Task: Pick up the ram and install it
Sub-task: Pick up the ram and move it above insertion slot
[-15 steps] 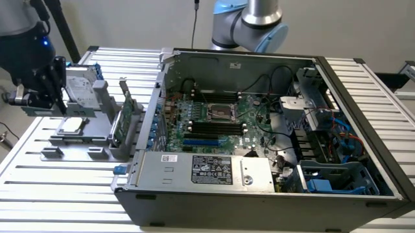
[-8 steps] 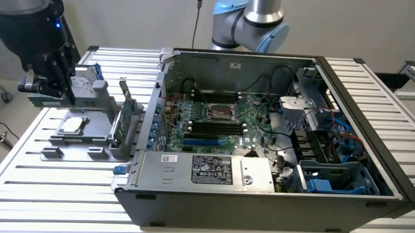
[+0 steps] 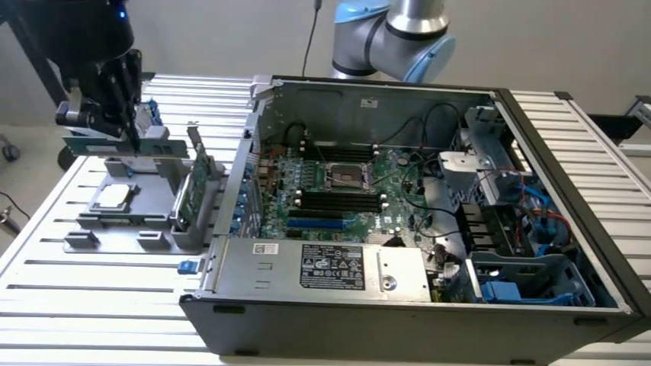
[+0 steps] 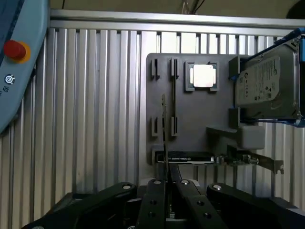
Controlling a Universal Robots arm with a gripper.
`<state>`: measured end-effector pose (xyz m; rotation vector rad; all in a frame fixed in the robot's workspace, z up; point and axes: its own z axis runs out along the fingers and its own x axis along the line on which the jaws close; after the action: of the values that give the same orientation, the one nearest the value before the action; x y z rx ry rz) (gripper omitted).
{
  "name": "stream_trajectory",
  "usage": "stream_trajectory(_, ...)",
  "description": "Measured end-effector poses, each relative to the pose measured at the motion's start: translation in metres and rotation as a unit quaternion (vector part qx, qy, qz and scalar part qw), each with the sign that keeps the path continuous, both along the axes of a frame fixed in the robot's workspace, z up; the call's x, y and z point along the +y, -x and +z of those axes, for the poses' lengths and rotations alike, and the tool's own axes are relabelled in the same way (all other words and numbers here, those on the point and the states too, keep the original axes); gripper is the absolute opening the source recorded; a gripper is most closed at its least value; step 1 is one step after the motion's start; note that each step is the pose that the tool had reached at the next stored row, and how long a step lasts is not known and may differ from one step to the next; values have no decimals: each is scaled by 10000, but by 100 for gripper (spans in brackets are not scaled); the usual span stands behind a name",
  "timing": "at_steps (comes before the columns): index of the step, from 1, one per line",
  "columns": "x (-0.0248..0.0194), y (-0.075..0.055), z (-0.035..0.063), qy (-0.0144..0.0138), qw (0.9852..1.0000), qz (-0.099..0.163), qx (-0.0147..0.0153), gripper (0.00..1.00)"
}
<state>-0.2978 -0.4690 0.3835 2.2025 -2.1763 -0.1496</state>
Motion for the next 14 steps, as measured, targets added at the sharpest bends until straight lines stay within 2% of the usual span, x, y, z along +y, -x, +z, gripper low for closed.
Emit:
stream_trajectory(6,0,-270,54,-38,10000,4,8,14)
stream_trajectory(14,0,-634,60,-148,9999,4,9,14)
